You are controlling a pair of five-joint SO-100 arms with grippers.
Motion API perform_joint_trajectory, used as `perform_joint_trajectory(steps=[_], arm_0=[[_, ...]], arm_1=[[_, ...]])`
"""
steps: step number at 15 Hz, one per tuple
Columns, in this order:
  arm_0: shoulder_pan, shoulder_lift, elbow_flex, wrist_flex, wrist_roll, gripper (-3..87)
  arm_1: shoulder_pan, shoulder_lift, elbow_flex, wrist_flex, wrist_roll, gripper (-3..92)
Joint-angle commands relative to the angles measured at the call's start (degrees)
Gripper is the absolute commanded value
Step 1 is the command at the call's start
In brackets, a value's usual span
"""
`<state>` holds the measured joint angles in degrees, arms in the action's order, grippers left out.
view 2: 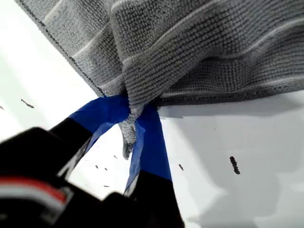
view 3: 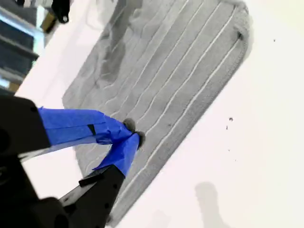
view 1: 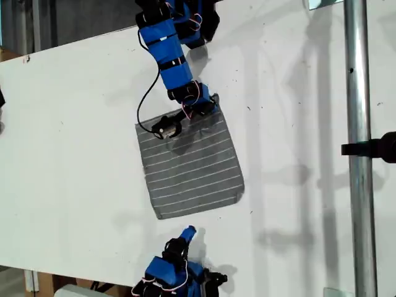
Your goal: Grasp corners of a towel and fold twice.
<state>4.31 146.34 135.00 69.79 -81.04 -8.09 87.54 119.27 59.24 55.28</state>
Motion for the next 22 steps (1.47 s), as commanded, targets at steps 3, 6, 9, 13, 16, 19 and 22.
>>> perform_joint_trajectory(steps=[3, 6, 9, 13, 16, 19, 22], arm_0=[[7.29, -31.99, -25.93, -2.55, 5.01, -2.8], [11.6, -52.38, -45.7, 1.14, 11.16, 5.4], [12.39, -66.71, -59.06, 3.96, 19.69, 33.0], [11.95, -80.86, -69.17, 8.17, 21.8, 33.0], [10.63, -83.67, -68.73, 9.4, 17.67, 31.6], [8.61, -84.99, -66.8, 9.05, 13.45, 28.6], [7.03, -87.36, -64.51, 8.26, 7.12, 22.5]], arm_1=[[0.0, 0.7, -0.18, -0.44, 0.09, -0.1], [0.18, 0.44, -0.44, -0.44, 0.0, -0.1], [0.18, 0.26, -0.53, -0.44, 0.09, -0.1], [0.0, 0.18, -0.62, -0.44, 0.09, -0.1], [-0.18, 0.18, -0.62, -0.44, 0.09, -0.1], [-0.44, 0.18, -0.62, -0.44, 0.09, -0.1], [-0.7, 0.18, -0.62, -0.44, 0.09, -0.1]])
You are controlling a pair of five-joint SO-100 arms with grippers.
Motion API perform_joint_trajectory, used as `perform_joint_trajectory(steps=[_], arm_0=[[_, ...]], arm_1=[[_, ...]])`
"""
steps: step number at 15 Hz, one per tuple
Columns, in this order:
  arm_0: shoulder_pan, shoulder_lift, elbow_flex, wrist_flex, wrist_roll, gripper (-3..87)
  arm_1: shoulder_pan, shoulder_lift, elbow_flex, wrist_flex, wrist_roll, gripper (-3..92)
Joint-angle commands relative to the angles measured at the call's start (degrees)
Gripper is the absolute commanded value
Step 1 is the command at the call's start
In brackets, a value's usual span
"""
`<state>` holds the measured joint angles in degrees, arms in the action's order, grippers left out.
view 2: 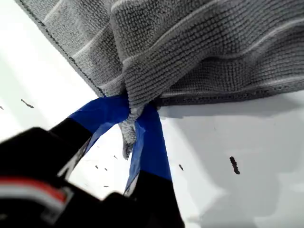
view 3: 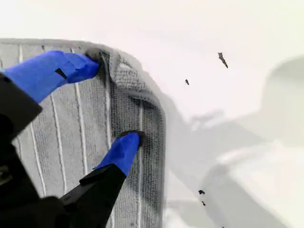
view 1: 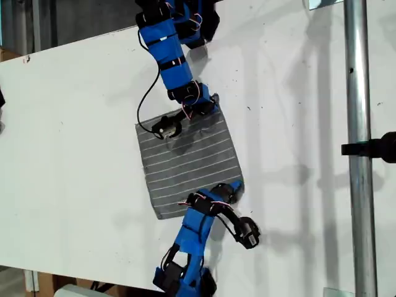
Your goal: Grasp corners of a towel and fold twice.
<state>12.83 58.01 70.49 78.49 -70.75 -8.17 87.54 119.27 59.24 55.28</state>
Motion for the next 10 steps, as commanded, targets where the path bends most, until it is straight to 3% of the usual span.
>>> perform_joint_trajectory(steps=[1, 4, 6, 10], arm_0=[[-1.23, 1.67, 2.55, -1.49, -5.98, 20.9], [2.11, 4.39, 9.67, -6.86, -12.04, 18.5], [3.08, 4.66, 12.66, -9.84, -15.73, -2.9], [3.87, 10.72, 12.3, -9.84, -11.51, -2.9]], arm_1=[[-0.7, 0.18, -0.62, -0.44, 0.09, -0.1], [-0.7, 0.18, -0.62, -0.44, 0.09, -0.1], [-0.62, 0.18, -0.62, -0.44, 0.09, -0.1], [-2.37, 1.58, -0.79, 0.18, 1.93, -0.1]])
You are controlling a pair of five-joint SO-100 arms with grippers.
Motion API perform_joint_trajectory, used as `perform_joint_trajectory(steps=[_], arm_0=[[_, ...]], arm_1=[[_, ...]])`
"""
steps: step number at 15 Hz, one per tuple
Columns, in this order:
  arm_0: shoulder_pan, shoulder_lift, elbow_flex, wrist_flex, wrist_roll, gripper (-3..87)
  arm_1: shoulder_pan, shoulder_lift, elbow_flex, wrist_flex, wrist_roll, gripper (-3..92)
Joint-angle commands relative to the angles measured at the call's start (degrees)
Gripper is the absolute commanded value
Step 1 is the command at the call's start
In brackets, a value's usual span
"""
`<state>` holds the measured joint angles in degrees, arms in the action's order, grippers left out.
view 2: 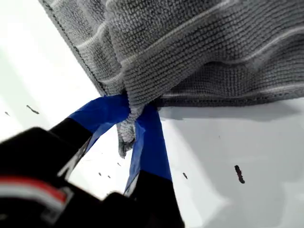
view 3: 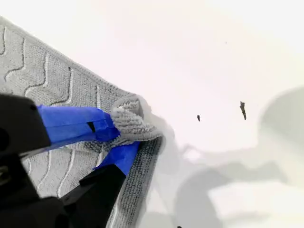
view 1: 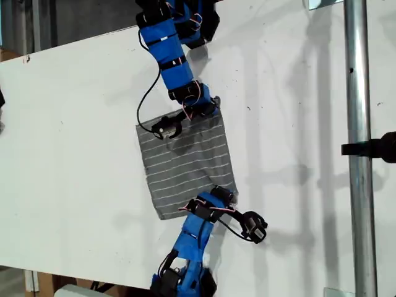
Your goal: Grasp corners of a towel and fold twice.
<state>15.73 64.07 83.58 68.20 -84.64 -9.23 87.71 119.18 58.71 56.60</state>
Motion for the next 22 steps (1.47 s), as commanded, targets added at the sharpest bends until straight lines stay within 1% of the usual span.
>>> perform_joint_trajectory(steps=[1, 4, 6, 9, 12, 17, 21, 22], arm_0=[[1.23, 6.77, -1.32, 0.97, 5.1, -2.9], [2.72, 11.16, -3.78, 1.93, 11.6, -2.8], [3.34, 14.59, -3.25, 2.29, 13.18, -2.8], [2.29, 16.79, -3.43, 1.85, 13.89, -2.8], [1.67, 16.7, -4.92, 0.35, 13.62, -2.8], [2.37, 17.75, -4.57, 0.53, 12.22, -2.8], [1.76, 20.13, -5.27, 0.62, 13.27, -2.8], [1.67, 20.65, -6.33, 1.58, 13.36, -2.8]], arm_1=[[-3.16, 2.9, -1.67, 2.29, 2.11, -0.1], [-8.79, 12.66, -2.2, 5.1, 6.86, -0.1], [-10.28, 15.82, -2.99, 5.54, 7.47, -0.1], [-10.2, 14.33, -9.32, 6.68, 6.68, -0.1], [-10.72, 7.38, -16.7, 10.37, 6.68, -0.1], [-13.8, 5.98, -20.48, 12.83, 8.26, -0.1], [-14.33, 6.15, -23.64, 15.21, 8.09, -0.1], [-14.77, 6.06, -24.52, 16.17, 8.26, -0.1]])
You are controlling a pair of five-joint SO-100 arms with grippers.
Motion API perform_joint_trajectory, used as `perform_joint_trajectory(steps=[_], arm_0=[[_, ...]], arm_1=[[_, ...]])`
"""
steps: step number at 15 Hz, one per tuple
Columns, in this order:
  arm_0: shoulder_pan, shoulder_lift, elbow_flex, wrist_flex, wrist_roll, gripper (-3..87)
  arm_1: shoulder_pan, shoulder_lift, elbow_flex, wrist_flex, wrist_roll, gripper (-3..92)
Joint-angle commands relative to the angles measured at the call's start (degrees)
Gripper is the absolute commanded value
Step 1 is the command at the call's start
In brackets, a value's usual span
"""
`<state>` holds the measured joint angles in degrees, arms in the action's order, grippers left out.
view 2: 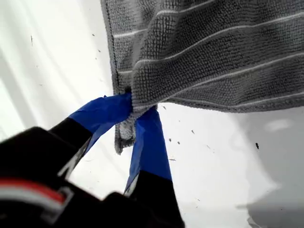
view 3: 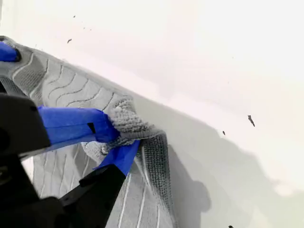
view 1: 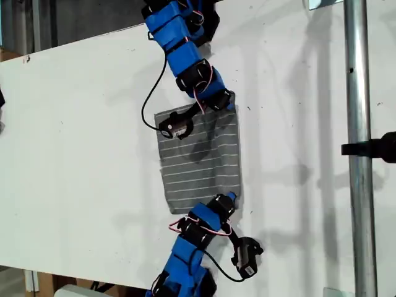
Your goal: Grasp corners of a towel and fold twice.
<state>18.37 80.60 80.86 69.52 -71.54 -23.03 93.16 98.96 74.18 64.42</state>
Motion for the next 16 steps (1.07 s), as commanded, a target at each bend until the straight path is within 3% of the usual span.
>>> perform_joint_trajectory(steps=[1, 5, 9, 16], arm_0=[[-0.7, 5.19, -3.69, 0.7, -0.79, -2.8], [-3.08, 9.05, -3.34, 1.58, -2.02, -2.8], [-12.74, 11.69, 1.58, 6.15, -0.09, -2.8], [-33.84, 17.93, 10.81, 9.14, 9.49, -2.8]], arm_1=[[-2.02, 0.26, -6.15, 2.29, 0.44, -0.1], [-0.79, 2.99, -10.9, 11.07, 0.7, -0.1], [15.21, 5.8, -8.96, 14.94, -9.32, -0.1], [43.59, 4.92, -9.49, 8.0, -31.73, -0.1]])
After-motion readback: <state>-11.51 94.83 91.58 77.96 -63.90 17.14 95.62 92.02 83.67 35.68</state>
